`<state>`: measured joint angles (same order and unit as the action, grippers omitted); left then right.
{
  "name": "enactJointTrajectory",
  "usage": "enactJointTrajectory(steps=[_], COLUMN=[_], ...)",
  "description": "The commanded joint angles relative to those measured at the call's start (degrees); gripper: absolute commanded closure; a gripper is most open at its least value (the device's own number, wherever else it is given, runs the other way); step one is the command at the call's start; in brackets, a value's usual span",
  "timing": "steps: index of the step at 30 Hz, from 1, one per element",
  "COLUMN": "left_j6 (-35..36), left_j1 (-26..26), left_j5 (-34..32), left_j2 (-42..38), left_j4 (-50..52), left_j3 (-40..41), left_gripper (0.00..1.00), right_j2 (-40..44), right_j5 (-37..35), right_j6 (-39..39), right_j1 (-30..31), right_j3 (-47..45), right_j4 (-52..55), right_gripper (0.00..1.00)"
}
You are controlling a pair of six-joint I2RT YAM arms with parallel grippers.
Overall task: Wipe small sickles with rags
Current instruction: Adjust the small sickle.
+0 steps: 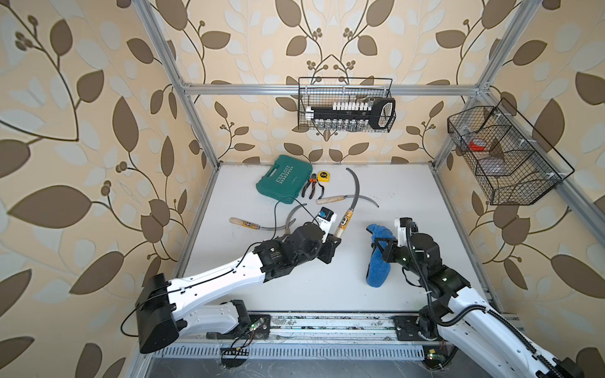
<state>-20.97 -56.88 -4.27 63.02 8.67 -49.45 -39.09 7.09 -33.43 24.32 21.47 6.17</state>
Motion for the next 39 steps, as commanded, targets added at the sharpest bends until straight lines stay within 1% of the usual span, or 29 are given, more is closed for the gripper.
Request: enactJointTrajectory(steps=[1,4,6,9,13,19,22,26,29,35,39], left_j6=[1.2,1.0,1.0,1.2,1.5,1.7,1.9,1.8,1.6,1.5,2.2], left_j1=[0.8,0.9,0.9,0.9,0.9,0.9,0.9,1.0,1.2,3.5,5.1], left_j5=[5.3,8.5,10.9,14.0,17.1,18.4,19.7,19.4,18.2,13.3,12.4], left_j2=[-2.8,-2.4,-1.3,-0.2,1.1,3.8,6.4,9.5,9.5,2.5,-2.0], left_j4=[-6.6,-7.1,-8.1,-10.2,-11.5,-13.1,-12.4,-11.9,-12.7,-12.2,-10.4], left_j3=[1.9,2.0,2.4,3.6,4.7,5.2,3.7,2.0,2.2,3.3,1.7], left_gripper=[1.00,1.00,1.00,1.00,1.00,1.00,1.00,1.00,1.00,1.00,1.00], right_j2=[0.4,0.0,-1.2,-4.9,-10.3,-13.2,-14.4,-15.8,-16.8,-15.3,-16.7], right_j5=[6.5,4.6,3.3,1.3,0.9,1.2,1.3,-0.3,-1.7,-5.9,-3.8], right_j6=[0.4,0.0,0.1,0.4,1.9,3.5,3.9,4.7,5.6,4.2,3.1], right_j1=[2.2,6.8,8.2,8.3,8.3,8.5,9.1,11.2,13.1,12.5,10.9], right_j3=[-1.1,0.5,2.4,5.9,10.6,15.3,17.2,18.4,18.7,15.5,11.7], right_j4=[-6.3,-7.8,-8.6,-9.1,-10.3,-10.3,-9.7,-9.5,-9.2,-7.7,-10.7], right_gripper=[1.00,1.00,1.00,1.00,1.00,1.00,1.00,1.00,1.00,1.00,1.00])
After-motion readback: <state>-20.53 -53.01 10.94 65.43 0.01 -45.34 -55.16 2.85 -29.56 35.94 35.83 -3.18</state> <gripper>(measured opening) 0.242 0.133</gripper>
